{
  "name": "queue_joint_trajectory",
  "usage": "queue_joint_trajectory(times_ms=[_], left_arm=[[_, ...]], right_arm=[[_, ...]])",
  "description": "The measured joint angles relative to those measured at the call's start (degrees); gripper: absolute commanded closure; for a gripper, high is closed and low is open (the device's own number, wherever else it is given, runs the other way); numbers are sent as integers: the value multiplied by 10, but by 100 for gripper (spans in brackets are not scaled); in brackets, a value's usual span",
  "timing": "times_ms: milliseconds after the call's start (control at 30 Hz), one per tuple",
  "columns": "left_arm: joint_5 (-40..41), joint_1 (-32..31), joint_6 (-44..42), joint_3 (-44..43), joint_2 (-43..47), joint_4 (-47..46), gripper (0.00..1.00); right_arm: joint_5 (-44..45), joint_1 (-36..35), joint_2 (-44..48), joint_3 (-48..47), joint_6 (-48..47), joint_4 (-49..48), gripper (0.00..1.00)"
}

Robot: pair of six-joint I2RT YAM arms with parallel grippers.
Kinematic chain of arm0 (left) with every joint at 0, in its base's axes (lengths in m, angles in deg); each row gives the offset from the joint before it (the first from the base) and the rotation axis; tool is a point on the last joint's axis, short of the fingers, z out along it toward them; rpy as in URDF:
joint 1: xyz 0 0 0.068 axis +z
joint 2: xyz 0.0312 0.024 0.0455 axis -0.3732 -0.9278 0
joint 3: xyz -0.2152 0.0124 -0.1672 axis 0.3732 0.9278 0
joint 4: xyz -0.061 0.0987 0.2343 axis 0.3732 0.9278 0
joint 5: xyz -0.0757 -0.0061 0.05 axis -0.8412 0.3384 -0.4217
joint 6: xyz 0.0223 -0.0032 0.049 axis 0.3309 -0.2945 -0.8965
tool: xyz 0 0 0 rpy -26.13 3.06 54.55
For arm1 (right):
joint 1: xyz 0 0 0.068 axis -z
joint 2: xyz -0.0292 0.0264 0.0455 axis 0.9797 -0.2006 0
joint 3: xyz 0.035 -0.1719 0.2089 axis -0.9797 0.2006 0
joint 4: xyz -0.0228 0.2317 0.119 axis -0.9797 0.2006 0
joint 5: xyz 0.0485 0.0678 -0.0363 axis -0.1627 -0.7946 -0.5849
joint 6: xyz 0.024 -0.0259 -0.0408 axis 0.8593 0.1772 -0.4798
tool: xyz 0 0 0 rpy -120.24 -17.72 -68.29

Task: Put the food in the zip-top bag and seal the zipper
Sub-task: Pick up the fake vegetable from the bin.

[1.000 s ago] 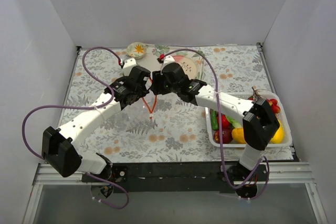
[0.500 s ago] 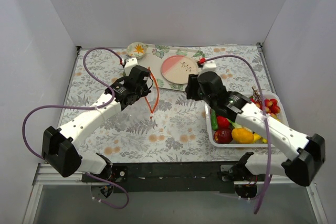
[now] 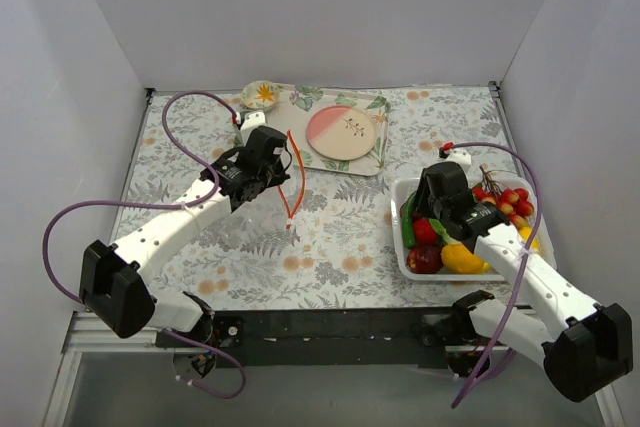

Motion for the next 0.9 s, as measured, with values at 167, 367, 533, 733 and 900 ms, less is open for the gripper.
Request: queue_joint_trajectory(times_ms=[167,367,533,733,900], left_arm=[[-4,0,-3,1,3,0,100],[-8,0,-2,1,4,0,100],[-10,0,-2,1,4,0,100],[-12,0,-2,1,3,1,100],[-18,0,-2,0,3,1,100]], right_arm=[[-66,64,-24,23,5,-59,48],[-113,92,-51,51,15,-120,47],[-130,99,-71,71,25,-165,51],[-136,102,-77,77,28,-191,77],[-144,102,-78,77,32,-194,98]])
